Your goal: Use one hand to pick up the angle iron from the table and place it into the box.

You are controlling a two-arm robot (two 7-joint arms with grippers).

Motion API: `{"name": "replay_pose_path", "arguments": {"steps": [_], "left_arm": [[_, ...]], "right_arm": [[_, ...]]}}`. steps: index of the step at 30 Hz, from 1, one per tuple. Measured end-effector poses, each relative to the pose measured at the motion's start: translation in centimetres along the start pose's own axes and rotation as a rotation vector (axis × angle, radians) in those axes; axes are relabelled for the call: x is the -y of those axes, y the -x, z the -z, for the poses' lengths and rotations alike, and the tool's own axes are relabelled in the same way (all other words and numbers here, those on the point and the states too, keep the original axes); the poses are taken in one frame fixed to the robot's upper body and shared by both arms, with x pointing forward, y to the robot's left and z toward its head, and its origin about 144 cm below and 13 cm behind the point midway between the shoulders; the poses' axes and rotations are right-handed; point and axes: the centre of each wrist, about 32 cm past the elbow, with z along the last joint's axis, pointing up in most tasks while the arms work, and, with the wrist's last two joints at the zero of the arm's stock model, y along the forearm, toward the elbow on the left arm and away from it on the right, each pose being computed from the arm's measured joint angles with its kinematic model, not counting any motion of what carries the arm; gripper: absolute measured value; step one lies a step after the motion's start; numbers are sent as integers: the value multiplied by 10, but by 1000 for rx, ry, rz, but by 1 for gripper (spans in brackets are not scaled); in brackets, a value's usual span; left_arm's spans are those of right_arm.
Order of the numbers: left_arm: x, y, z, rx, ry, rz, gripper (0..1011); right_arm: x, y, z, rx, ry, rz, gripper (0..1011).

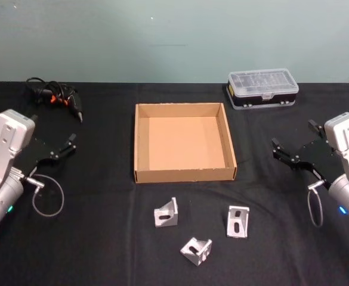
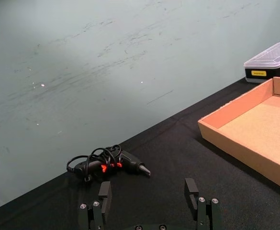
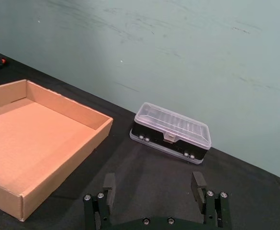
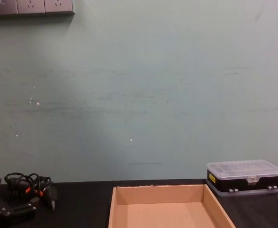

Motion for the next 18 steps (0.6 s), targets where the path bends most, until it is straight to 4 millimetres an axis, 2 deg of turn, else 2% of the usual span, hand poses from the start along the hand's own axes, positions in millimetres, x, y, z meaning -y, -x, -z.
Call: {"name": "replay_pose_path", "arguments": {"steps": [9, 18], "left_arm": [[0, 0, 0, 0, 0, 0, 1000], [0, 0, 0, 0, 0, 0, 1000]], "right_arm": [[14, -12, -17, 18, -2, -75, 1004], [27, -32, -40, 26, 26, -247, 1004]]}}
